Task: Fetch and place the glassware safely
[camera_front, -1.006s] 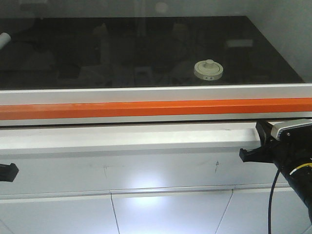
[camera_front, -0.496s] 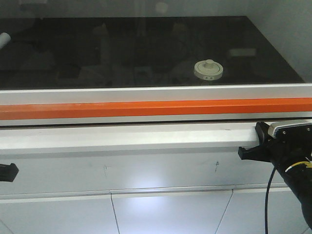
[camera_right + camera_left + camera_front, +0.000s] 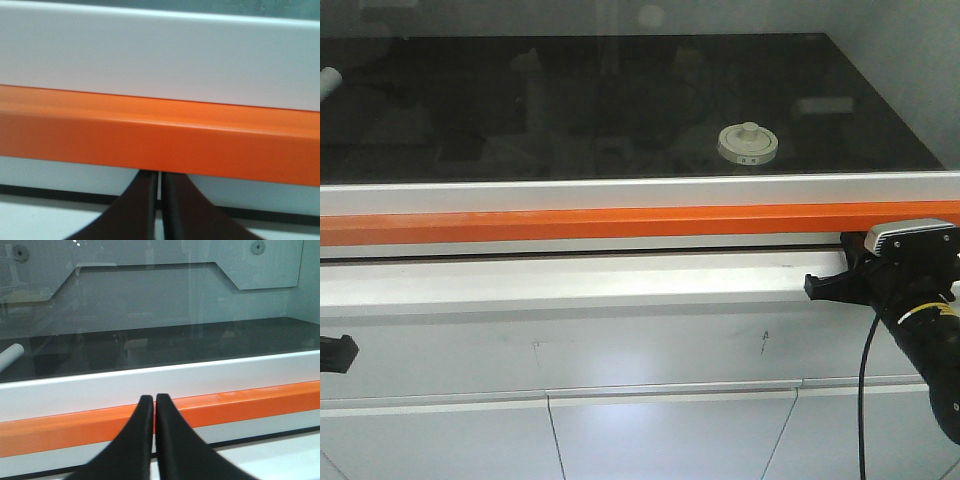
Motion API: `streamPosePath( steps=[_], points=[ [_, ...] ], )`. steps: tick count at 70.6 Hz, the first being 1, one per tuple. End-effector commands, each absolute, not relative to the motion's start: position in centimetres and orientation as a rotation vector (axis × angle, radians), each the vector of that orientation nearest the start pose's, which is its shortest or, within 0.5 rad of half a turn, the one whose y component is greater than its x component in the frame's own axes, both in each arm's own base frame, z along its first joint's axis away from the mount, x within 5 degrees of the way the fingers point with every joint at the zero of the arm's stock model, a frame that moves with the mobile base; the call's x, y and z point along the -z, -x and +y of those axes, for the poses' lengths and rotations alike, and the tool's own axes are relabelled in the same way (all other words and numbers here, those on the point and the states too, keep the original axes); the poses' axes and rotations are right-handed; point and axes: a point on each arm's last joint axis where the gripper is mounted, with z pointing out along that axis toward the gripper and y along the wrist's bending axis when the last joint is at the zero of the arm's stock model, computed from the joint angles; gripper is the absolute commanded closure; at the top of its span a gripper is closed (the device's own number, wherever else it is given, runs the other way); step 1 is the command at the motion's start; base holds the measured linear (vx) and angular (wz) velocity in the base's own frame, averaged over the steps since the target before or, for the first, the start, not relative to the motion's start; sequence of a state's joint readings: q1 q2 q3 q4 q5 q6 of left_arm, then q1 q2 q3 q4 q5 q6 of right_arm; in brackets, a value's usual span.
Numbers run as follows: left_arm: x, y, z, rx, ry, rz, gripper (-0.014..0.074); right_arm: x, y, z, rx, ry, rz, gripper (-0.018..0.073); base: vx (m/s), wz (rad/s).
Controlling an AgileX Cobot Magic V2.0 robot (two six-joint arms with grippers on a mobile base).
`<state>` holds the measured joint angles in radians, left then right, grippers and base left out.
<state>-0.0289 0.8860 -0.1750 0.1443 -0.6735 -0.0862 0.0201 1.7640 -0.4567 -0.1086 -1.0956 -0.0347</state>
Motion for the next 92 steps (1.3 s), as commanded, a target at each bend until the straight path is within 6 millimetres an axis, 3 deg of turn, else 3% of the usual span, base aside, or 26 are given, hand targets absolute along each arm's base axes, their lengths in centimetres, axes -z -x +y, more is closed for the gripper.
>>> streamPosePath(
  steps=[1,30,50,70,92],
  points=[
    [-25.5,-16.0,-1.4,0.084,-0.111,1.428,0.0603,-17.6,-29.3,1.4,-0.024,0.156,1.542,0.0563,0.00,0.00],
    [-24.2,-16.6,-1.4,0.077,-0.111,1.540,0.0603,-17.8,-29.3,1.4,-0.022,0.154,1.526,0.0563,0.00,0.00],
    [-22.1,-19.2,-1.2,0.085,-0.052,1.536,0.0603,-17.8,-29.3,1.4,-0.023,0.154,1.525,0.0563,0.00,0.00],
    [-18.6,-21.3,-0.5,0.025,0.010,1.626,0.0603,-17.8,-29.3,1.4,-0.024,0.154,1.524,0.0563,0.00,0.00],
    [-17.6,-24.4,-0.6,0.004,-0.011,1.621,0.0603,-17.8,-29.3,1.4,-0.026,0.152,1.525,0.0563,0.00,0.00]
  ],
)
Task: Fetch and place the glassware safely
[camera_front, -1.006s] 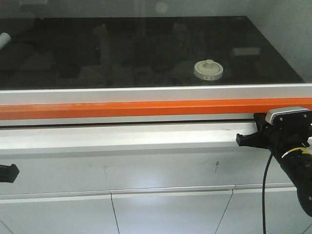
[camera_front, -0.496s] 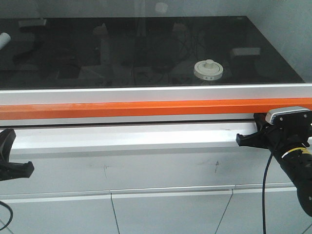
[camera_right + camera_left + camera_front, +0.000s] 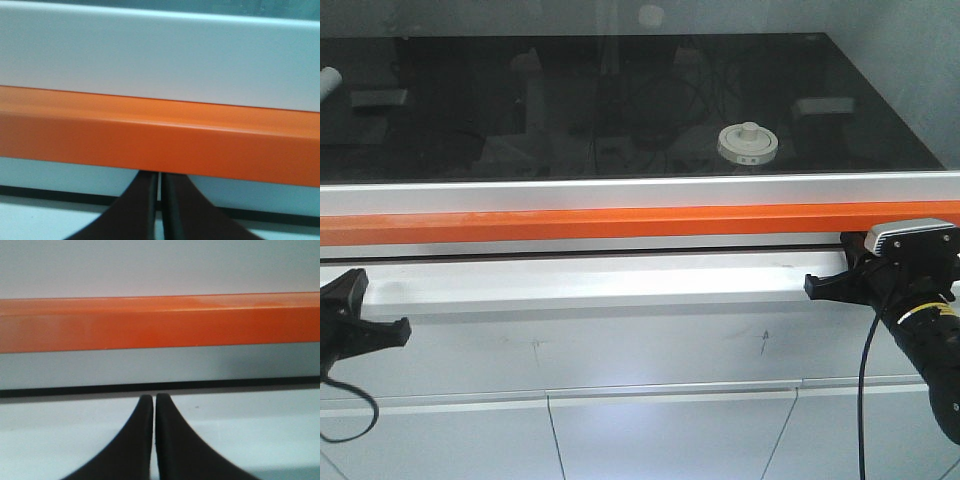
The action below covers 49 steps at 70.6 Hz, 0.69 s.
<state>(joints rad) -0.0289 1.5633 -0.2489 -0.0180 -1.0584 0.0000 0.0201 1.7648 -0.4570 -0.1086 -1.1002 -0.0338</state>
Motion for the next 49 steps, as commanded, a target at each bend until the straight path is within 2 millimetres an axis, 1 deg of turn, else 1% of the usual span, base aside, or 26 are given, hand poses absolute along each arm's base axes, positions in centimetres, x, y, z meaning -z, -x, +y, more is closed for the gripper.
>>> streamPosePath(
  steps=[1,13,26,49],
  points=[
    [-17.5,-24.5,-0.6,0.004,-0.011,1.622,0.0603,-17.8,-29.3,1.4,-0.026,0.152,1.525,0.0563,0.00,0.00],
    [-16.8,-25.7,-0.7,0.003,-0.011,1.638,0.0603,-17.8,-29.3,1.4,-0.027,0.153,1.526,0.0563,0.00,0.00],
    [-17.1,-26.6,-0.7,0.003,-0.010,1.592,0.0603,-17.8,-29.3,1.4,-0.027,0.154,1.525,0.0563,0.00,0.00],
    [-17.5,-26.7,-0.7,0.003,-0.010,1.556,0.0603,-17.8,-29.3,1.4,-0.028,0.153,1.525,0.0563,0.00,0.00]
  ],
)
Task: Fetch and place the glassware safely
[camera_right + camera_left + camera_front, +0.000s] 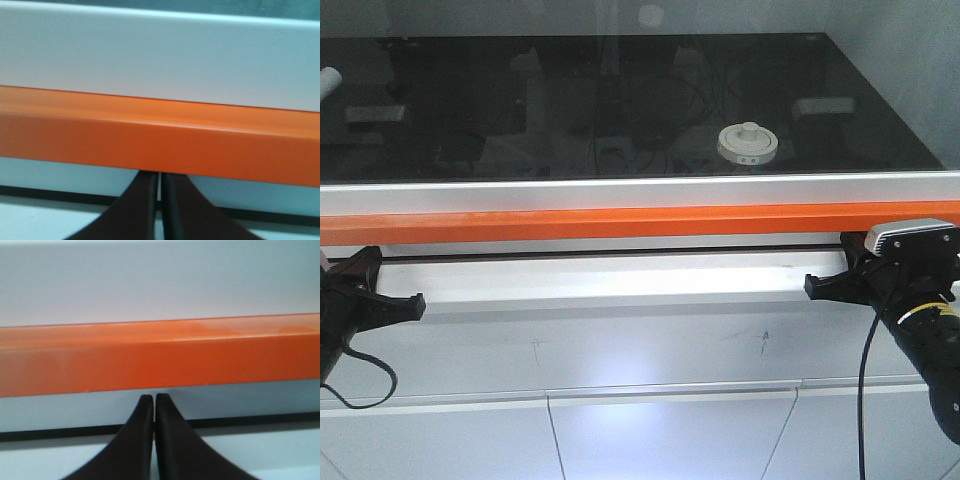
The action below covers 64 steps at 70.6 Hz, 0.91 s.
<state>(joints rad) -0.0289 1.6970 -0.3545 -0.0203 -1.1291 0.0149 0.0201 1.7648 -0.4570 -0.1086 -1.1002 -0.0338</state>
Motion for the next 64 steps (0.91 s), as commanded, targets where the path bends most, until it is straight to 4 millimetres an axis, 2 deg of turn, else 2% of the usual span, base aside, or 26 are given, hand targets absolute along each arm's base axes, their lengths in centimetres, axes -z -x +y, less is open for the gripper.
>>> streamPosePath(
  steps=[1,30,64],
  points=[
    [-17.5,-26.7,-0.7,0.003,-0.010,1.553,0.0603,-17.8,-29.3,1.4,-0.028,0.153,1.525,0.0563,0.00,0.00],
    [-19.1,-28.6,-0.8,0.004,-0.012,1.492,0.0603,-17.8,-29.3,1.4,-0.028,0.153,1.525,0.0563,0.00,0.00],
    [-19.3,-28.6,-0.8,0.011,-0.008,1.469,0.0603,-18.1,-29.3,1.4,-0.029,0.150,1.494,0.0563,0.00,0.00]
  ],
)
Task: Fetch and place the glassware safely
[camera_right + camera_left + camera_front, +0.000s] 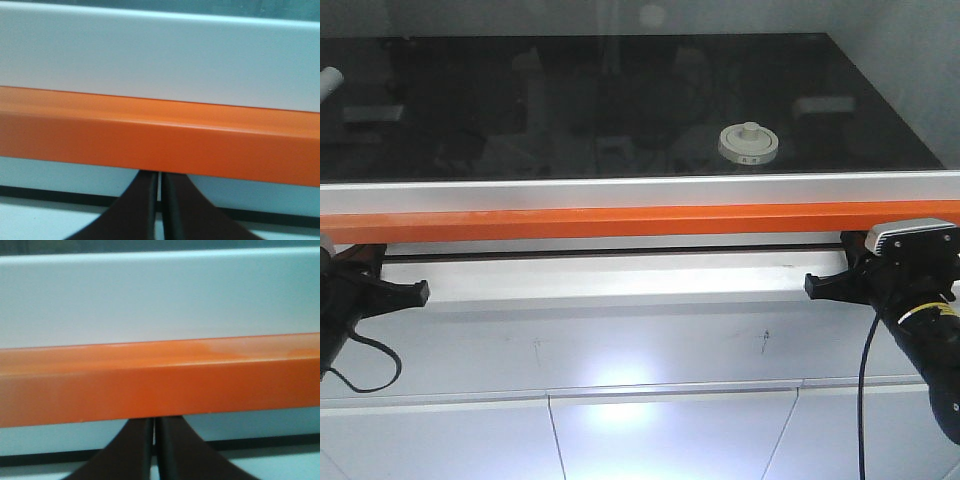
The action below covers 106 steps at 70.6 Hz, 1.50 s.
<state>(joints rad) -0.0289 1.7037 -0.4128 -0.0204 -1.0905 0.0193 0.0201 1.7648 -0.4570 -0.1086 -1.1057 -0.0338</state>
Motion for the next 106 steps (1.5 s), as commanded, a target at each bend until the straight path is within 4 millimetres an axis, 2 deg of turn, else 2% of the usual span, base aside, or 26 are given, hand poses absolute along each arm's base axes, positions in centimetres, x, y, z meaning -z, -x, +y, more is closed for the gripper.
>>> streamPosePath(
  steps=[1,19,46,65,106],
  points=[
    [-19.4,-28.6,-0.8,0.012,-0.007,1.469,0.0603,-18.1,-29.3,1.4,-0.029,0.150,1.491,0.0563,0.00,0.00],
    [-19.5,-28.6,-1.1,0.027,-0.038,1.450,0.0603,-18.5,-29.2,1.4,-0.033,0.147,1.453,0.0563,0.00,0.00],
    [-22.0,-27.8,-1.0,0.022,-0.030,1.385,0.0603,-18.9,-29.2,1.4,-0.036,0.149,1.413,0.0563,0.00,0.00],
    [-22.3,-27.7,-1.0,0.022,-0.030,1.374,0.0603,-20.2,-28.8,1.4,-0.033,0.148,1.370,0.0563,0.00,0.00],
    [-25.0,-26.5,-0.9,0.022,-0.028,1.293,0.0603,-22.8,-28.0,1.4,-0.027,0.149,1.289,0.0563,0.00,0.00]
  ],
)
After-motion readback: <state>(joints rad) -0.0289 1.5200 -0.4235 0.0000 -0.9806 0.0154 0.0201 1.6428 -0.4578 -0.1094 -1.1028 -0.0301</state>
